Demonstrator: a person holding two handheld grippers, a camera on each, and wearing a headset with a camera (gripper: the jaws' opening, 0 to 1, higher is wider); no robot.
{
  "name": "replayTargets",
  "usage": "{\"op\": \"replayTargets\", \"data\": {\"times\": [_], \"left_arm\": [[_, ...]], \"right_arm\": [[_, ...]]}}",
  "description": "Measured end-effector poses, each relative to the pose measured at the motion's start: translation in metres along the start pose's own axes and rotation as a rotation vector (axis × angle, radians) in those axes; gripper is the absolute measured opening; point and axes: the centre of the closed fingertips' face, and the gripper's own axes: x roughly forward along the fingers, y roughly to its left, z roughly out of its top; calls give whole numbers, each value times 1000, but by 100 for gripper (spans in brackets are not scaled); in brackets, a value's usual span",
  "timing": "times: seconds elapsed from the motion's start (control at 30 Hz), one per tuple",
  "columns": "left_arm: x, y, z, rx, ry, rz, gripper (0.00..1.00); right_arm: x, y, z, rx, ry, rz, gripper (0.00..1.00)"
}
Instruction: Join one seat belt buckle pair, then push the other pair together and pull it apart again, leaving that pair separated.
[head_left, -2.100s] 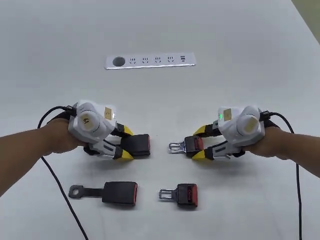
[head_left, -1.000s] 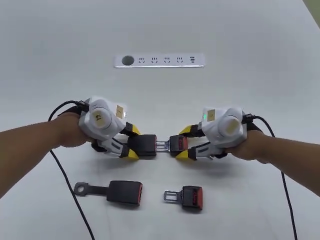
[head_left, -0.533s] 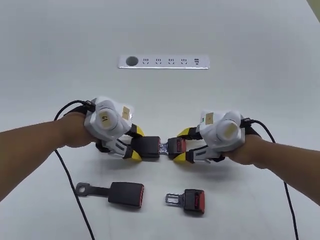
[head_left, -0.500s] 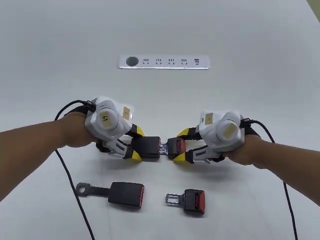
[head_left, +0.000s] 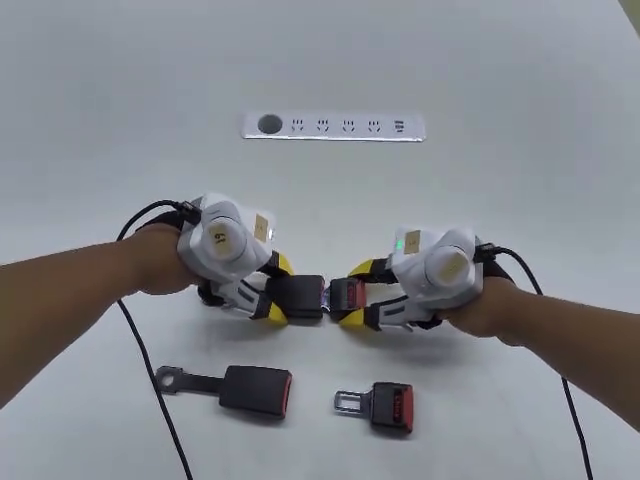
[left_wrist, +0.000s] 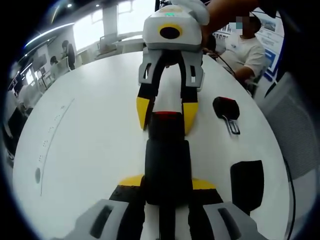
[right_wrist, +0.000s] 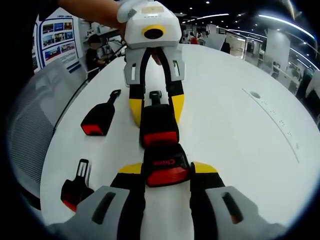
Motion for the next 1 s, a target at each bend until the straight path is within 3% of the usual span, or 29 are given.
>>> {"op": "replayTargets", "data": {"times": [0.53, 0.63, 1.0], "left_arm": [[0, 1, -1, -17, 1, 14, 33], [-1, 1, -2, -31, -27, 22, 33], [-1, 0, 2, -53, -62, 13, 33]], "right_arm": [[-2, 4, -2, -24, 2, -2, 32], [-3, 5, -2, -19, -4, 1, 32], [-3, 3, -4, -13, -28, 16, 31]]}}
